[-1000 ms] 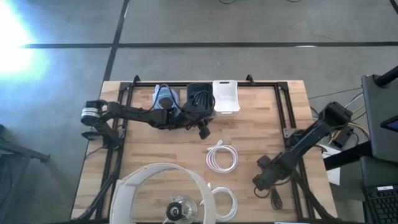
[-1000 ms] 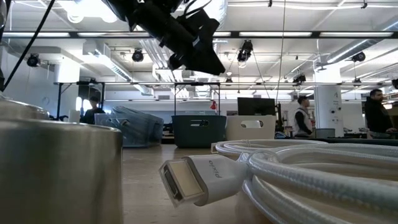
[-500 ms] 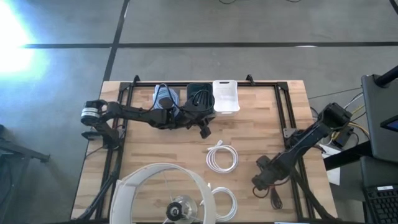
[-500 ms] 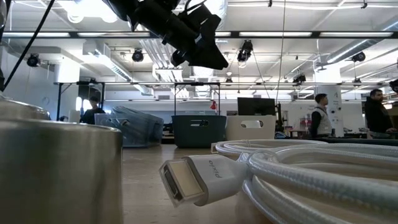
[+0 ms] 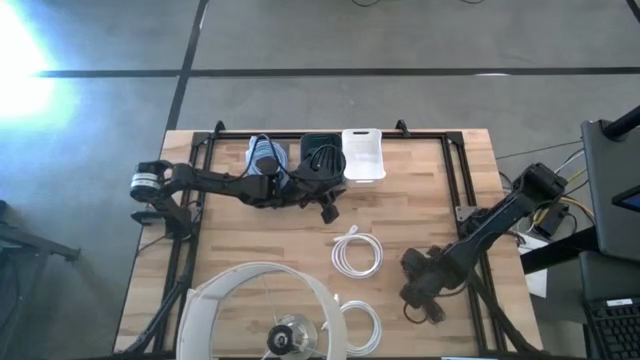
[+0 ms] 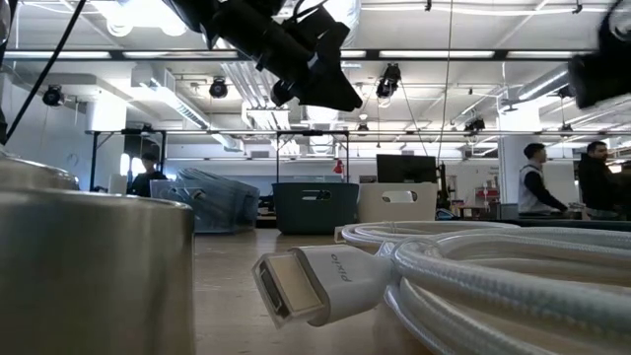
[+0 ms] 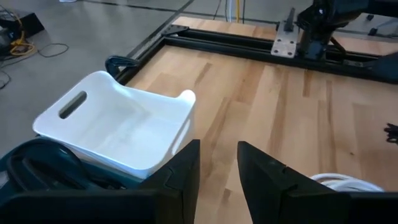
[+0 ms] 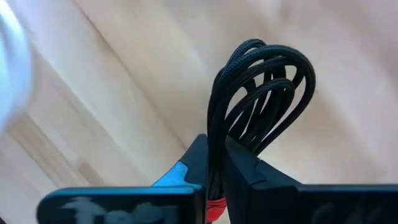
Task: Sort HDMI cables
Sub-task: Put the black HDMI cable into the blue bin
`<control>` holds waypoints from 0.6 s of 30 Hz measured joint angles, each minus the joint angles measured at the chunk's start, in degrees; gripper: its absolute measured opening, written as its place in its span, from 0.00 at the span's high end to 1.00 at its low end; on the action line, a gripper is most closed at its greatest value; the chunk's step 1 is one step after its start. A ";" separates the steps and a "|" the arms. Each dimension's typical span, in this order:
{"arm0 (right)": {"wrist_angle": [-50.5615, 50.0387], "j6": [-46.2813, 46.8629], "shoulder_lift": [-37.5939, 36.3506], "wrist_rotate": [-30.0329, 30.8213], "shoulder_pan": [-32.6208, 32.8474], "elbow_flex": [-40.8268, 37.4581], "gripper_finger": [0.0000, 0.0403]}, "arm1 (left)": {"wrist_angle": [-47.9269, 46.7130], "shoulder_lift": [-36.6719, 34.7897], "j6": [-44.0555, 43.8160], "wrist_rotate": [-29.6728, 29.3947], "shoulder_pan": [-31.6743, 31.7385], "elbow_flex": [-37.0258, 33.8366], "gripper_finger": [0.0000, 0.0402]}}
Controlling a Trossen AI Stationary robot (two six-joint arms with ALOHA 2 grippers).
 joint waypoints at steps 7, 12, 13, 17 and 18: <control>0.31 -13.55 -6.04 24.84 -3.68 3.00 0.95 | -0.44 0.04 -1.43 0.99 -0.92 -0.90 0.73; 0.85 -22.94 -10.22 41.77 -7.21 4.03 0.95 | -0.36 0.07 -1.88 1.04 -1.76 -1.70 0.73; 1.00 -25.39 -11.12 44.33 -8.21 4.16 0.95 | -0.38 0.08 -2.34 1.04 -1.90 -1.83 0.73; 5.35 -35.18 -14.52 52.07 -14.00 4.83 0.95 | -0.33 0.09 -3.00 1.04 -2.49 -1.88 0.73; 7.39 -38.59 -15.30 52.68 -15.78 4.92 0.95 | -0.33 0.09 -2.95 1.04 -2.59 -1.86 0.73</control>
